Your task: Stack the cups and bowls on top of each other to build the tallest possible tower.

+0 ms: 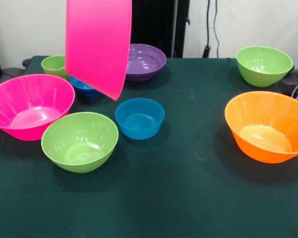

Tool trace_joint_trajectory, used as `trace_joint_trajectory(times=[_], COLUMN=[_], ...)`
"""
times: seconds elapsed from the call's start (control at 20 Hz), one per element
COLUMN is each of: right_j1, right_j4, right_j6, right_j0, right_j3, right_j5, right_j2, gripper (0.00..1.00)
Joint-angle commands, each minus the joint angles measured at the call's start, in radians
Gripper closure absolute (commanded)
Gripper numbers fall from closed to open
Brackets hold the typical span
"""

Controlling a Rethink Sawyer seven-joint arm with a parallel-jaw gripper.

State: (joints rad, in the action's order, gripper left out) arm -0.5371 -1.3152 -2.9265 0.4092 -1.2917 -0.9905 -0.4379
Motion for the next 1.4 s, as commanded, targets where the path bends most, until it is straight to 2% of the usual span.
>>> trace_joint_trajectory(times=[0.05,0.55,1.4], right_j1=[0.113,0.234,0.352], right_j4=[0.01,0.015,0.037], right_j6=[0.068,-0.067,-0.185], right_j0=[0.027,0.06,0.101], right_j3=[0.005,0.035,0.068], right_j5=[-0.071,-0.091,-0.142], right_j2=[0.048,0.039,-0.014], gripper=[1.0,1.0,1.0])
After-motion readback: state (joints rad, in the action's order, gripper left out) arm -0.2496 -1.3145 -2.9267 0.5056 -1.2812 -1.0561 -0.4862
